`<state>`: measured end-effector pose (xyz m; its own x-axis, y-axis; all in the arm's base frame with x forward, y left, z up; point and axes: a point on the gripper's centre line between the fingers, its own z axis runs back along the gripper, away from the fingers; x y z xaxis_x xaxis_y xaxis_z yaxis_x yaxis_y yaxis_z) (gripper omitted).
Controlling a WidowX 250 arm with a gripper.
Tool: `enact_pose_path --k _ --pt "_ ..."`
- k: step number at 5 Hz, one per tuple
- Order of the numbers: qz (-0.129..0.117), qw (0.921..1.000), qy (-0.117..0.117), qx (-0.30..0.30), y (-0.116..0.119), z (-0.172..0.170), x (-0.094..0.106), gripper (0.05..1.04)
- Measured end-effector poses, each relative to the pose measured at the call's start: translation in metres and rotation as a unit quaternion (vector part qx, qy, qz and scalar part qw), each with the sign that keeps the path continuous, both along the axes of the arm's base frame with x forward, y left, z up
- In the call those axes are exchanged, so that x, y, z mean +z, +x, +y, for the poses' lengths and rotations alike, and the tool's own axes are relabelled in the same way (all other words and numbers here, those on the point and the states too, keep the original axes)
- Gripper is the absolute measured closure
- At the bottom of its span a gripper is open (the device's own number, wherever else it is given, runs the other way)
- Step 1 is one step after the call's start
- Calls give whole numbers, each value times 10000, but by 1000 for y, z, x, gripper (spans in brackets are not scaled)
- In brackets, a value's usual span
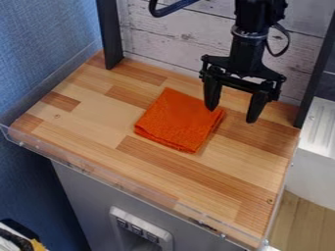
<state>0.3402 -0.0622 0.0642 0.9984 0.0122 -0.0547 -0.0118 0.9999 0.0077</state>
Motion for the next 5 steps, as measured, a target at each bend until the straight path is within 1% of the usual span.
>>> enact_pose_path --k 1,2,5 --pt "40 10000 -6 61 -4 3 -7 85" --pt "102 9994 -10 330 -11 21 -18 87" --pt "-310 9948 -63 971 -19 62 -21 89"
